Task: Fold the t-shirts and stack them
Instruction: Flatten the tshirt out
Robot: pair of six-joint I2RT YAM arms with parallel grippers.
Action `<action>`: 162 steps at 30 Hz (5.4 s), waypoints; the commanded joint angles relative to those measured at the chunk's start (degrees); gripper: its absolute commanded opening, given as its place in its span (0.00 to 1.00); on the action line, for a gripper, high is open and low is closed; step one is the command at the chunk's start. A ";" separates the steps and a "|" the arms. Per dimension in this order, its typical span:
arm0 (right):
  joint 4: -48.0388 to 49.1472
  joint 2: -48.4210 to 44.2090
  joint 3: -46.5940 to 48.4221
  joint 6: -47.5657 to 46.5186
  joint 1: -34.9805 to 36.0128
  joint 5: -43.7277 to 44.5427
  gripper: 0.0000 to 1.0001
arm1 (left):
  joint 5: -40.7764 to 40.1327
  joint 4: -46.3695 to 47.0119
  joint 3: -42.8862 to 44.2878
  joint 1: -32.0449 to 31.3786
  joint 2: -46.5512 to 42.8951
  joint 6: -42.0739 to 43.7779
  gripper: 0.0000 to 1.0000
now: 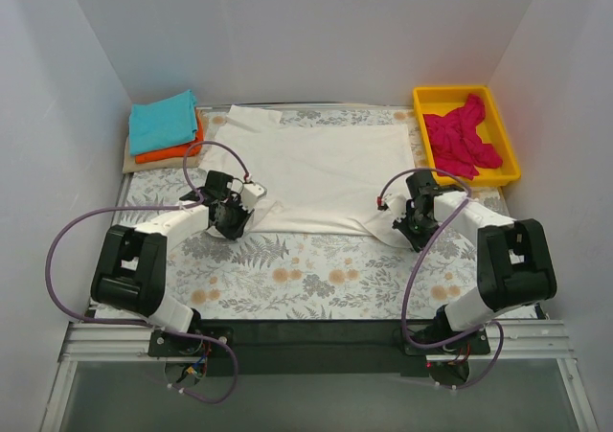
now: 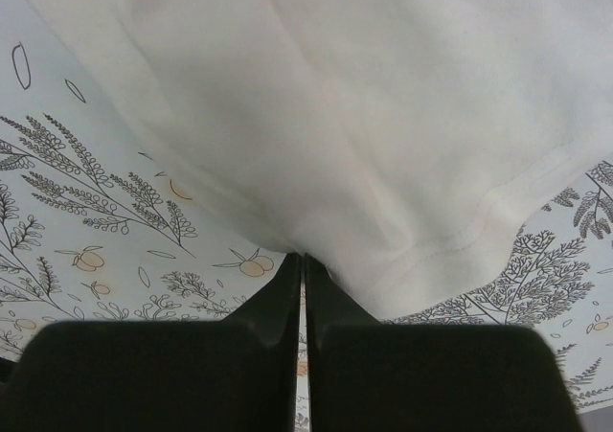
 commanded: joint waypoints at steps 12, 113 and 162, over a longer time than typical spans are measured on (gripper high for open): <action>-9.33 -11.45 2.95 -6.45 0.04 0.75 0.01 | 6.27 -28.18 9.04 -0.33 -13.20 8.97 0.00; -8.72 7.53 7.08 -8.48 -8.75 -2.06 0.21 | 2.77 -23.39 -2.03 -17.48 -10.85 16.71 0.25; -15.65 7.53 12.51 -12.17 -6.99 -11.99 0.34 | 6.88 -31.28 2.42 6.69 -4.87 20.05 0.20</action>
